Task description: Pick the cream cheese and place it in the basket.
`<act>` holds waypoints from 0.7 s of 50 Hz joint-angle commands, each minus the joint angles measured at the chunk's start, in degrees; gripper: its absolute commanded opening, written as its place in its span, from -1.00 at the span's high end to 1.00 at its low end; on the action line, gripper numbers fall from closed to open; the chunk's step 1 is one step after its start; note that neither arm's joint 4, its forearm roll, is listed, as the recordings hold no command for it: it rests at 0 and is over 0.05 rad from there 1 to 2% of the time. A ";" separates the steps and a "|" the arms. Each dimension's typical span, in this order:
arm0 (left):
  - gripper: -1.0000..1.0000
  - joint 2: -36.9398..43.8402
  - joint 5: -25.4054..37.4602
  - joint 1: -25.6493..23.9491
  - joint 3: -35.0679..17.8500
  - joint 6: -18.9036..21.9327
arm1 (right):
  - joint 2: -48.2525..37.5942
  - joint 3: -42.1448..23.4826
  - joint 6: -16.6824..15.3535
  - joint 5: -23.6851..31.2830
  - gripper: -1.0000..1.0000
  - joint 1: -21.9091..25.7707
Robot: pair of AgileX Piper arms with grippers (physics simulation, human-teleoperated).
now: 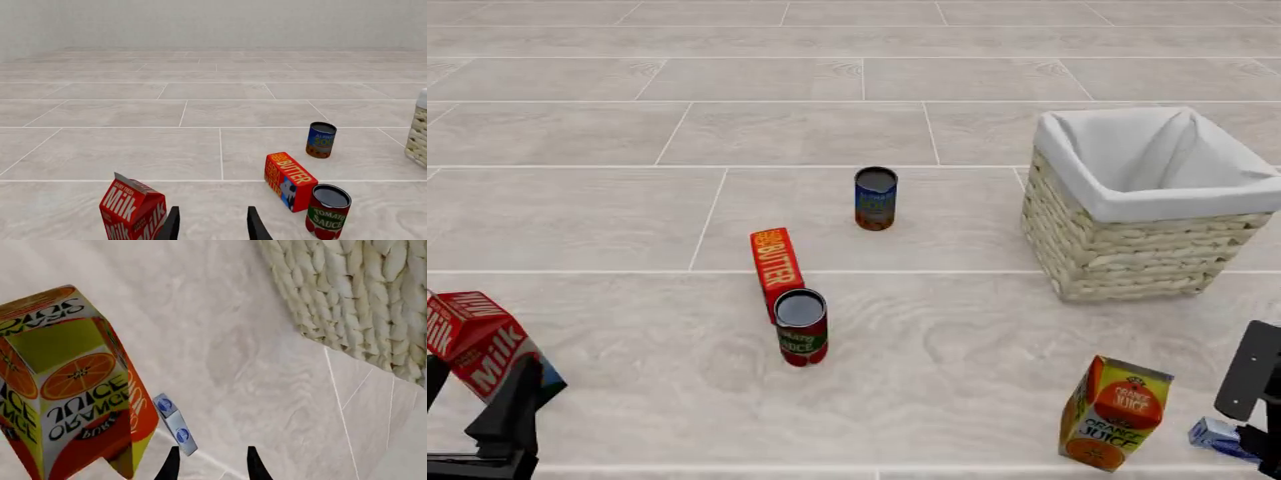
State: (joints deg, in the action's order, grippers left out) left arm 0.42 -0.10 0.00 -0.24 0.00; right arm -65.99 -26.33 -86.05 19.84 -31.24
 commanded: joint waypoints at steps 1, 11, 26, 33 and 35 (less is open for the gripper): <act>-1.00 0.00 0.00 0.00 0.00 0.00 | -4.21 2.89 -2.75 -4.91 -1.00 -1.65; -1.00 0.00 0.00 0.00 0.00 0.00 | -7.17 3.89 -1.80 -7.69 -1.00 -0.96; -1.00 0.00 0.00 0.00 0.00 0.00 | -13.04 5.49 -5.47 -13.96 -1.00 -4.11; -1.00 0.00 0.00 0.00 0.00 0.00 | -14.95 6.11 -6.74 -15.96 -1.00 -5.20; -1.00 0.00 0.00 0.00 0.00 0.00 | -15.47 5.80 -7.27 -16.59 -1.00 -5.82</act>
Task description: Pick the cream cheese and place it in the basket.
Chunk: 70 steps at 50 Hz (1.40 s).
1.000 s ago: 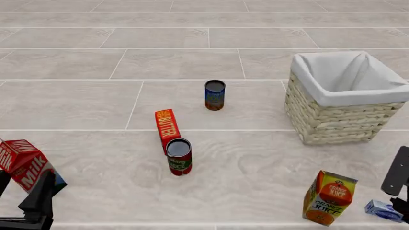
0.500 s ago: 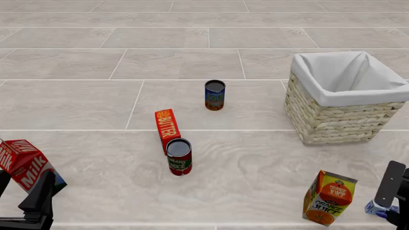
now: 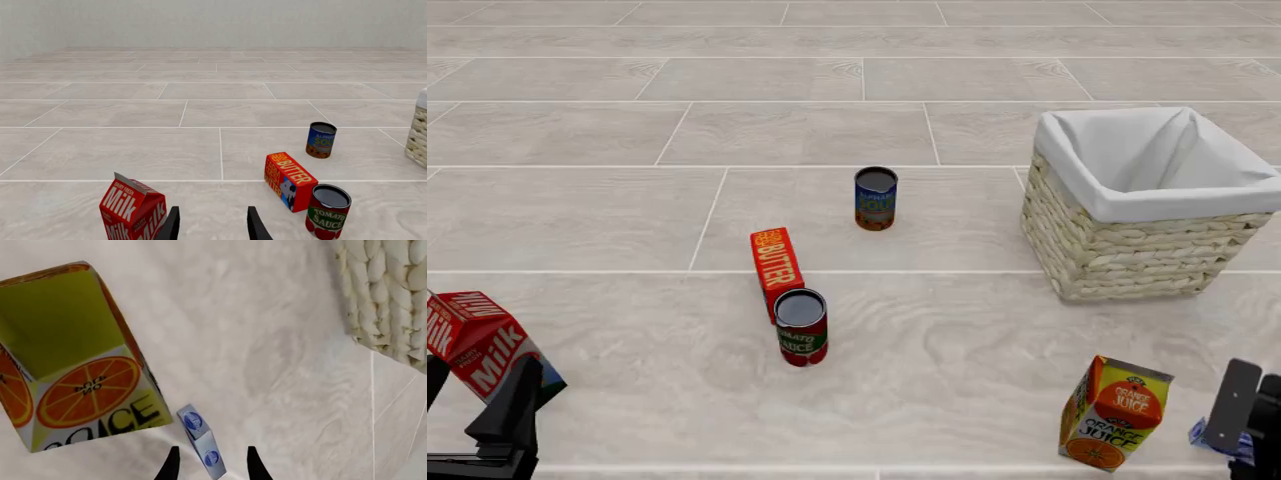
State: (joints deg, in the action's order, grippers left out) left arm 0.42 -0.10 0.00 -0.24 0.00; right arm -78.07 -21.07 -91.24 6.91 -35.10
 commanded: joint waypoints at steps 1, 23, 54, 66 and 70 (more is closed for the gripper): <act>-1.00 0.00 0.00 0.00 0.00 0.00 | -3.21 0.25 -1.84 -3.75 -1.00 -1.65; -1.00 0.00 0.00 0.00 0.00 0.00 | -12.00 -0.67 -2.84 -9.82 -1.00 -5.04; -1.00 0.00 0.00 0.00 0.00 0.00 | -7.64 5.25 -3.23 -14.13 1.00 1.38; -1.00 0.00 0.00 0.00 0.00 0.00 | 0.61 4.98 2.41 -9.22 1.00 4.83; -1.00 0.00 0.00 0.00 0.00 0.00 | 3.60 4.63 4.45 -7.19 1.00 5.62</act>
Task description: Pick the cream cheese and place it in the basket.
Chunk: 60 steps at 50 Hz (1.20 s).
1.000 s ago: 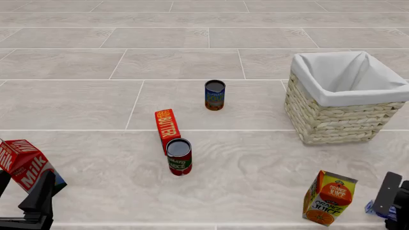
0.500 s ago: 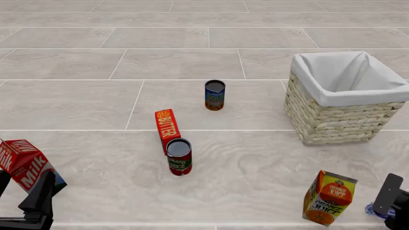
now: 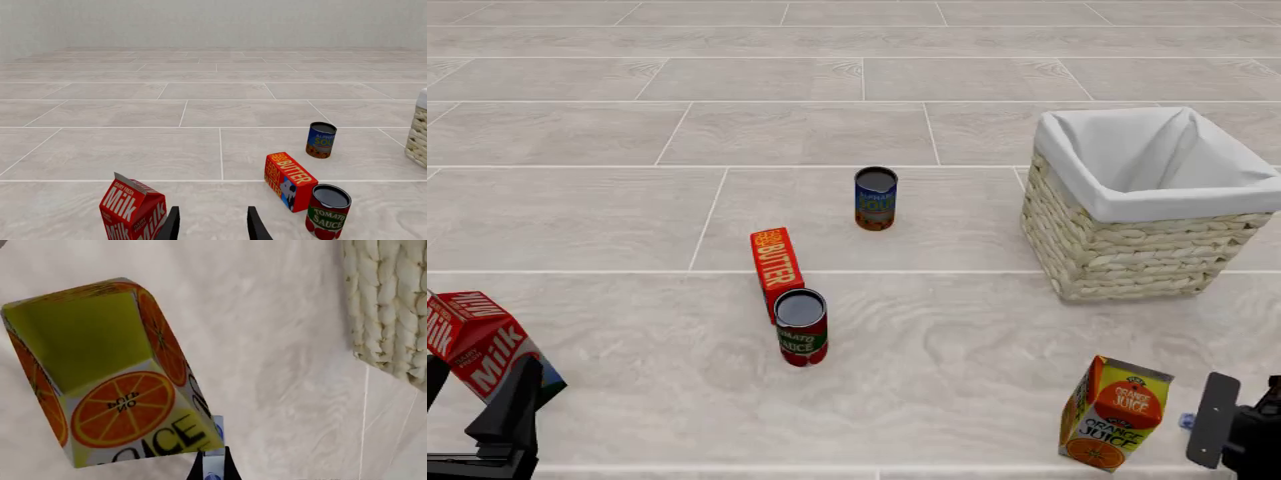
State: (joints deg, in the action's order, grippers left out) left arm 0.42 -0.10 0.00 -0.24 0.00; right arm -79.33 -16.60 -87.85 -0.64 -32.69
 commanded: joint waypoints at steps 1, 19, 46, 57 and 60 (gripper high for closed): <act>-1.00 0.00 0.00 0.00 0.00 0.00 | 5.33 -0.03 1.33 0.59 1.00 3.21; -1.00 0.00 0.00 0.00 0.00 0.00 | 19.40 -3.57 9.89 12.14 1.00 4.24; -1.00 0.00 0.00 0.00 0.00 0.00 | 23.07 -17.72 33.23 23.19 1.00 6.75; -1.00 0.00 0.00 0.00 0.00 0.00 | 21.62 -19.40 42.96 21.93 1.00 7.82; -1.00 0.00 0.00 0.00 0.00 0.00 | 20.77 -21.46 48.70 23.54 1.00 8.60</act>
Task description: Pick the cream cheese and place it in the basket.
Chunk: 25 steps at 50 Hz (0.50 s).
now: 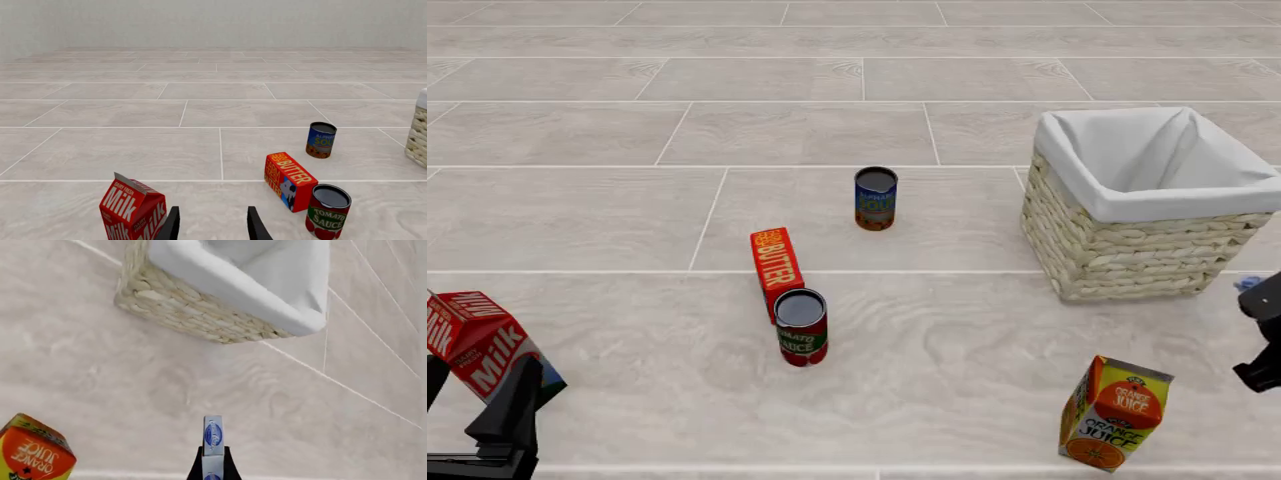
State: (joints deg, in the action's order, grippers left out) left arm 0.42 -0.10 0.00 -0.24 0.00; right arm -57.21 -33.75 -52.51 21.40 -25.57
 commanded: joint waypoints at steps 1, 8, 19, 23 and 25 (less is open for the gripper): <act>-1.00 0.00 0.00 0.00 0.00 0.00 | -1.45 -4.07 13.97 1.76 1.00 1.81; -1.00 0.00 0.00 0.00 0.00 0.00 | 0.50 -7.75 20.89 3.67 1.00 3.16; -1.00 0.00 0.00 0.00 0.00 0.00 | 5.87 -11.16 26.32 8.11 1.00 8.05; -1.00 0.00 0.00 0.00 0.00 0.00 | 5.65 -12.94 26.83 7.94 1.00 8.51; -1.00 0.00 0.00 0.00 0.00 0.00 | 5.92 -14.51 28.95 8.46 1.00 9.25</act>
State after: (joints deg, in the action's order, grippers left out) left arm 0.42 -0.10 0.00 -0.24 0.00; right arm -52.54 -43.60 -29.27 28.63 -18.42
